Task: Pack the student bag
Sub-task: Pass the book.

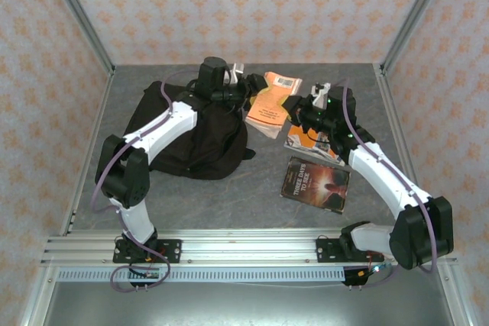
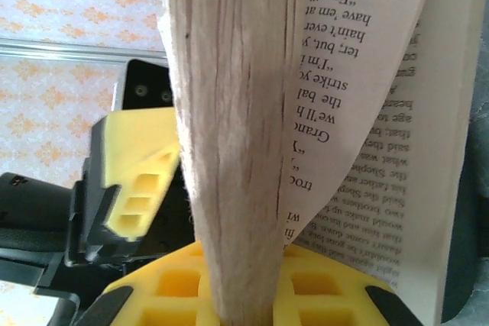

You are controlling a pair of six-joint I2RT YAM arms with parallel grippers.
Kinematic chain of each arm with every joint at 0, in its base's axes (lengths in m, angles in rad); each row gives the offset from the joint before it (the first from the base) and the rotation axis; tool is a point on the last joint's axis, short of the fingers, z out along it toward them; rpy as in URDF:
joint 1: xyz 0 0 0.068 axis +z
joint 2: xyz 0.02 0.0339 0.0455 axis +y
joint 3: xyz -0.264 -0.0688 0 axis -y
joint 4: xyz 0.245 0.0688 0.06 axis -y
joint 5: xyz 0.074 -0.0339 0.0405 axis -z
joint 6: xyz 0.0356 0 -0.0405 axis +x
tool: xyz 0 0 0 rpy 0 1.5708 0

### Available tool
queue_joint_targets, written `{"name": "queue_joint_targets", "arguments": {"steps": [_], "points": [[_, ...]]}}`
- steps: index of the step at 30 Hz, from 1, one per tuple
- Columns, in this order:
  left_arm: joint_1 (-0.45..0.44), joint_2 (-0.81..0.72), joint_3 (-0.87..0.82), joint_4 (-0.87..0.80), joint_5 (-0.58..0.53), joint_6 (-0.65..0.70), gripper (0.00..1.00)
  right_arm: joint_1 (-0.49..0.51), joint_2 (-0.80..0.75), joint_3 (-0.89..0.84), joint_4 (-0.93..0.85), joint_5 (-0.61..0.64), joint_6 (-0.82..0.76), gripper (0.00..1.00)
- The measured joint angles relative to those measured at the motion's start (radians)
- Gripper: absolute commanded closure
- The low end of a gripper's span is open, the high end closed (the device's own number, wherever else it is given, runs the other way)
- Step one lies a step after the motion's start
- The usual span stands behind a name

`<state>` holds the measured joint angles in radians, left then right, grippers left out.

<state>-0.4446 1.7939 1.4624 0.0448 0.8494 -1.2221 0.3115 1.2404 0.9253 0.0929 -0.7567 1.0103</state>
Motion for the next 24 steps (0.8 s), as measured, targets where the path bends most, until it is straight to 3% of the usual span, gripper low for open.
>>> {"name": "queue_joint_targets", "arguments": {"steps": [3,9,17,21,24], "points": [[-0.001,0.006,-0.011,0.039,0.010,-0.029,0.76,0.000,-0.008,0.000,-0.011,0.007,-0.001,0.85],[-0.005,0.009,-0.011,0.073,0.011,-0.046,0.93,0.000,-0.018,0.014,-0.087,0.030,-0.050,0.43],[-0.005,0.009,-0.005,0.037,-0.018,-0.014,1.00,0.002,-0.145,0.106,-0.399,0.220,-0.223,0.16],[-0.010,0.001,-0.022,0.051,-0.085,-0.031,1.00,0.002,-0.193,0.104,-0.444,0.244,-0.219,0.05],[-0.031,-0.047,-0.116,0.125,-0.203,-0.084,1.00,0.013,-0.227,0.043,-0.394,0.246,-0.148,0.02]]}}
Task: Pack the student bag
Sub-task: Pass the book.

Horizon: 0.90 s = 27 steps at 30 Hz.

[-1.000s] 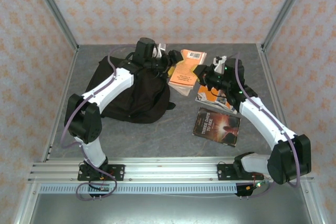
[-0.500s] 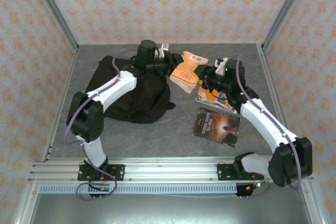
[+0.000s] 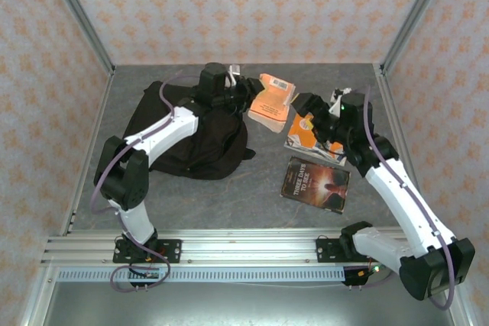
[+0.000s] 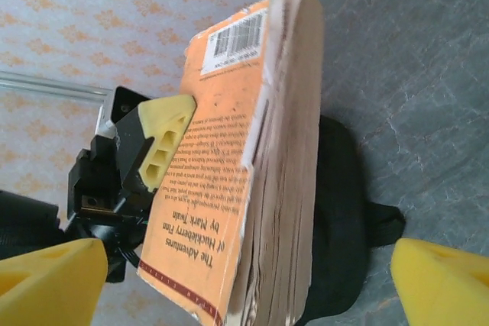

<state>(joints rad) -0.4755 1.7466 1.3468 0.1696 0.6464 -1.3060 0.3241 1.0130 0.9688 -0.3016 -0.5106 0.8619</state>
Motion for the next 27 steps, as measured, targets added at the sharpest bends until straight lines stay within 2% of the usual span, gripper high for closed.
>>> {"name": "queue_joint_targets", "arguments": {"steps": [4,7,10,14,20,23,27], "points": [[-0.092,-0.096,-0.143,0.074,-0.245,-0.076,1.00,0.062,-0.051,-0.095,0.084,0.045,0.130,0.02],[-0.180,-0.142,-0.180,0.105,-0.440,-0.101,1.00,0.129,-0.080,-0.154,0.186,0.100,0.224,0.02],[-0.247,-0.169,-0.184,0.157,-0.588,-0.120,1.00,0.189,-0.092,-0.201,0.288,0.178,0.302,0.02],[-0.287,-0.200,-0.220,0.232,-0.758,-0.151,1.00,0.224,-0.087,-0.236,0.412,0.266,0.377,0.02],[-0.297,-0.202,-0.256,0.272,-0.906,-0.170,1.00,0.235,-0.040,-0.237,0.530,0.332,0.434,0.03],[-0.297,-0.202,-0.260,0.271,-0.948,-0.164,1.00,0.241,-0.040,-0.226,0.484,0.339,0.423,0.03],[-0.295,-0.209,-0.260,0.270,-0.989,-0.151,1.00,0.246,-0.126,-0.241,0.407,0.387,0.421,0.04]]}}
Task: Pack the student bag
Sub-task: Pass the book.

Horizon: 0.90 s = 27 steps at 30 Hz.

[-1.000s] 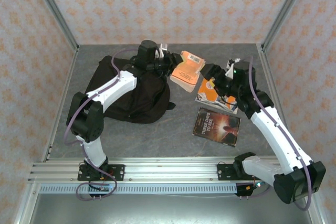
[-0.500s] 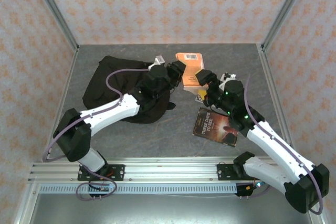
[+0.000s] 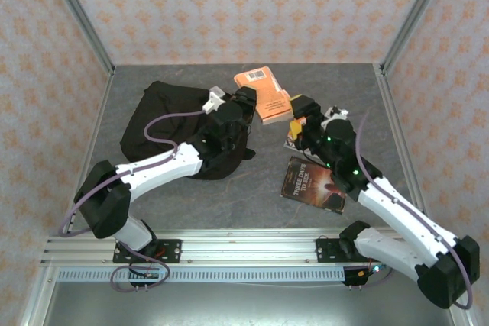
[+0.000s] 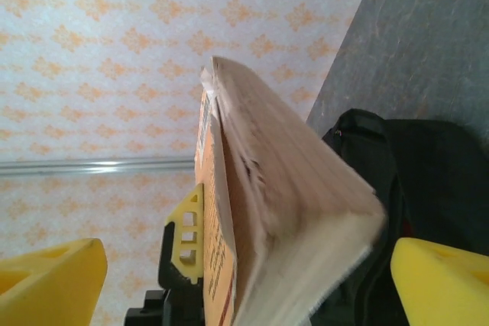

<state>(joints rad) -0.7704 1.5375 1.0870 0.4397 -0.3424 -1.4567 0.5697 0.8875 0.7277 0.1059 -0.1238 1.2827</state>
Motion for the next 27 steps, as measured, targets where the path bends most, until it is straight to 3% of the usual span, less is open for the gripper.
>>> {"name": "queue_joint_targets", "arguments": {"steps": [5,14,17,22,27], "points": [[0.001,-0.010,0.000,0.000,-0.015,0.002,1.00,0.008,-0.063,-0.058,0.031,0.016,0.029,0.03],[0.000,-0.010,0.000,0.000,-0.005,-0.027,1.00,0.103,0.124,-0.065,0.204,0.023,0.028,0.08],[0.000,-0.010,0.000,0.000,0.002,-0.042,1.00,0.105,0.169,-0.038,0.245,0.043,0.019,0.21],[-0.002,-0.010,0.000,-0.001,0.005,-0.047,1.00,0.105,0.203,-0.027,0.291,0.097,0.006,0.58],[-0.002,-0.010,0.000,-0.019,0.009,-0.054,1.00,0.107,0.207,-0.014,0.303,0.135,-0.016,0.62]]}}
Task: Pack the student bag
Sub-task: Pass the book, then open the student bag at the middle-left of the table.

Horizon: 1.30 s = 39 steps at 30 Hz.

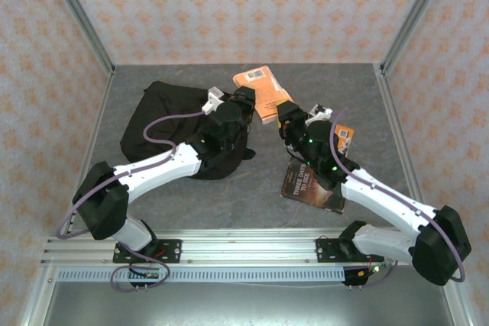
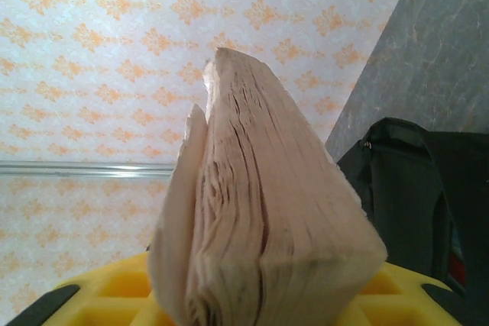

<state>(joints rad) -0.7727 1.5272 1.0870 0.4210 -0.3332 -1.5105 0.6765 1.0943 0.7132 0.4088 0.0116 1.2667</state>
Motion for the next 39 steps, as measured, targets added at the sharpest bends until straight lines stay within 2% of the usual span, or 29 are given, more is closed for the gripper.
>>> {"name": "queue_joint_targets", "arguments": {"steps": [6,8,11,12,14,19,23,27,33,36,39], "points": [[0.000,0.000,0.000,-0.019,0.004,-0.011,1.00,0.002,0.053,0.034,0.004,0.012,-0.012,0.60],[-0.002,0.000,0.000,-0.028,0.003,-0.011,1.00,0.002,0.078,0.042,0.013,0.010,-0.012,0.66],[-0.003,0.000,0.000,-0.053,-0.001,-0.010,1.00,0.002,0.106,0.054,0.031,0.006,-0.011,0.83],[-0.003,0.000,-0.002,-0.061,-0.003,-0.007,0.97,0.002,0.107,0.055,0.034,0.008,-0.015,0.89],[-0.005,-0.003,-0.002,-0.070,-0.004,0.001,0.85,0.003,0.098,0.056,0.022,0.011,-0.028,1.00],[-0.021,-0.072,-0.002,-0.158,0.004,0.071,0.54,0.016,-0.006,0.055,-0.098,0.056,-0.084,1.00],[-0.008,-0.149,0.082,-0.375,0.013,0.243,0.45,0.000,-0.105,0.078,-0.300,0.145,-0.185,1.00],[0.002,-0.149,0.273,-0.634,0.014,0.492,0.30,-0.019,-0.162,0.095,-0.457,0.182,-0.288,1.00],[0.009,-0.007,0.549,-1.029,0.053,0.895,0.20,-0.032,-0.203,0.095,-0.616,0.167,-0.414,1.00],[-0.001,0.073,0.571,-1.172,0.067,1.053,0.17,-0.032,-0.208,0.095,-0.665,0.142,-0.460,1.00],[-0.018,0.104,0.528,-1.282,0.068,1.148,0.16,-0.033,-0.217,0.094,-0.694,0.126,-0.489,1.00]]}}
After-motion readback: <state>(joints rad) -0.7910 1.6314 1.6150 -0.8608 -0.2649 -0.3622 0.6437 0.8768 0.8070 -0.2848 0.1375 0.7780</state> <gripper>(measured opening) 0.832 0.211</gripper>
